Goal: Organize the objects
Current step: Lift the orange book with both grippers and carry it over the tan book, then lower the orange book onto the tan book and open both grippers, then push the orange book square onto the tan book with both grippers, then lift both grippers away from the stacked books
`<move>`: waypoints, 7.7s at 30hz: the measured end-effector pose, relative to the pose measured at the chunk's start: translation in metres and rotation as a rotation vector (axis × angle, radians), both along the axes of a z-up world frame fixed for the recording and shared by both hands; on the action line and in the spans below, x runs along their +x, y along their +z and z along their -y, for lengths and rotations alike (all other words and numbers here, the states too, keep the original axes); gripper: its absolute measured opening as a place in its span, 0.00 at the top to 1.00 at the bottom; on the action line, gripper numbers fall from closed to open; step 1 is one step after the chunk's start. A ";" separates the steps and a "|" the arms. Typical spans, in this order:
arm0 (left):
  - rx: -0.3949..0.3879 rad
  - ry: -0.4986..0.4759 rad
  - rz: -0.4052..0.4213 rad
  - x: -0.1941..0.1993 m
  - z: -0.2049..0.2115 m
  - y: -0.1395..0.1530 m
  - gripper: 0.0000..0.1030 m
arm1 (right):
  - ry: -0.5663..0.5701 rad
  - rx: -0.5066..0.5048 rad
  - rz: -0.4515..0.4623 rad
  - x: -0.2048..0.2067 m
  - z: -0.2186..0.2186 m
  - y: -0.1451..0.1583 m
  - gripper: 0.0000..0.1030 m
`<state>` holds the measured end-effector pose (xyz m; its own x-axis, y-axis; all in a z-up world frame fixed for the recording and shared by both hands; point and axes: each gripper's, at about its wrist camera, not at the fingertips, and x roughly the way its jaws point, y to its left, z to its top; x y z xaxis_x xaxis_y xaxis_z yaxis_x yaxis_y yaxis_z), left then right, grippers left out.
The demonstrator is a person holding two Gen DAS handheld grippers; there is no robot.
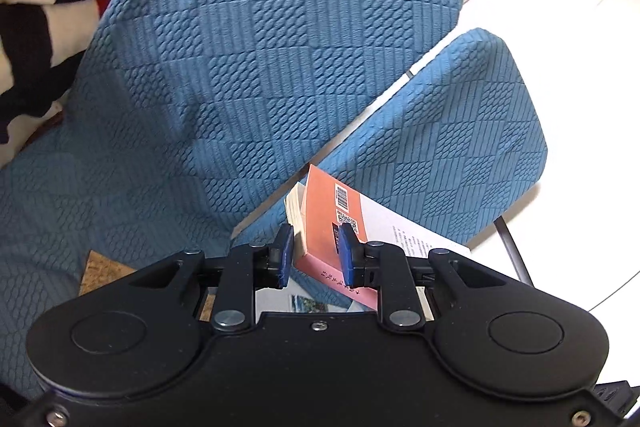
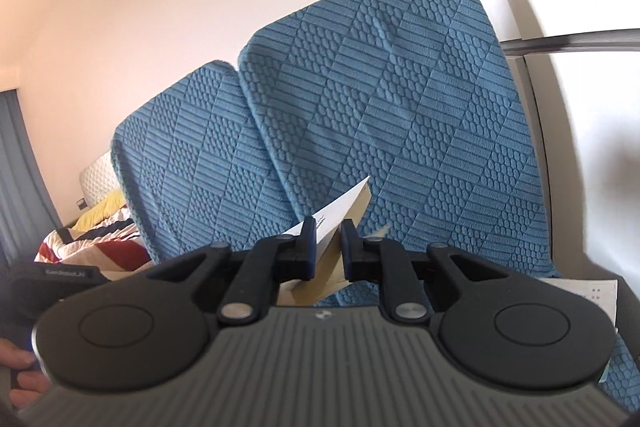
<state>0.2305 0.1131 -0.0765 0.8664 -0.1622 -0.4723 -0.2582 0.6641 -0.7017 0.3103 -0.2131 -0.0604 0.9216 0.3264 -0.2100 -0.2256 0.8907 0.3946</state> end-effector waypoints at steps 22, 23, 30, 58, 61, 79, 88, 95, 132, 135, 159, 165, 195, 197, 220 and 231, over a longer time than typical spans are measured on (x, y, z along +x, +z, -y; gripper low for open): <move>-0.063 0.054 -0.276 -0.067 -0.028 -0.139 0.79 | 0.098 -0.119 -0.289 -0.026 -0.049 -0.121 0.93; -0.068 0.057 -0.286 -0.071 -0.029 -0.147 0.79 | 0.100 -0.118 -0.314 -0.028 -0.048 -0.131 0.93; -0.110 0.050 -0.376 -0.086 -0.038 -0.186 0.81 | 0.139 -0.117 -0.436 -0.037 -0.047 -0.177 0.95; -0.143 -0.049 -0.419 -0.113 0.010 -0.202 0.60 | 0.571 -0.532 -0.377 0.057 -0.104 -0.182 0.35; -0.127 -0.072 -0.436 -0.109 0.016 -0.205 0.60 | 0.611 -0.540 -0.422 0.074 -0.110 -0.189 0.35; -0.132 -0.151 -0.419 -0.096 0.022 -0.217 0.60 | 0.744 -0.484 -0.561 0.101 -0.115 -0.209 0.34; -0.108 -0.166 -0.414 -0.089 0.025 -0.216 0.58 | 0.791 -0.509 -0.528 0.075 -0.106 -0.208 0.33; -0.077 -0.171 -0.415 -0.079 0.024 -0.215 0.58 | 0.731 -0.492 -0.524 0.060 -0.095 -0.207 0.38; 0.137 -0.122 -0.438 -0.042 -0.019 -0.205 0.51 | 0.503 -0.370 -0.618 -0.008 -0.130 -0.197 0.54; 0.108 -0.108 -0.432 -0.047 -0.025 -0.204 0.51 | 0.490 -0.349 -0.620 -0.010 -0.131 -0.196 0.54; 0.221 -0.135 -0.432 -0.060 -0.012 -0.178 0.52 | 0.432 -0.385 -0.621 -0.021 -0.129 -0.171 0.56; 0.284 -0.137 -0.383 -0.070 0.001 -0.140 0.51 | 0.384 -0.339 -0.554 -0.029 -0.114 -0.128 0.56; 0.368 -0.109 -0.264 -0.146 0.065 -0.023 0.50 | 0.235 -0.254 -0.384 -0.111 -0.077 -0.026 0.55; 0.369 -0.104 -0.261 -0.150 0.064 -0.020 0.50 | 0.224 -0.261 -0.377 -0.115 -0.078 -0.023 0.55; 0.409 -0.144 -0.179 -0.157 0.089 0.013 0.47 | 0.142 -0.267 -0.395 -0.135 -0.055 -0.019 0.55; 0.405 -0.220 -0.177 -0.115 0.103 -0.006 0.41 | 0.052 -0.258 -0.444 -0.116 -0.040 -0.047 0.55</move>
<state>0.1156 0.0101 -0.0828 0.7331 -0.1053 -0.6719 -0.1731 0.9265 -0.3340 0.1944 -0.1735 -0.1078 0.7093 0.2551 -0.6571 -0.1326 0.9639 0.2310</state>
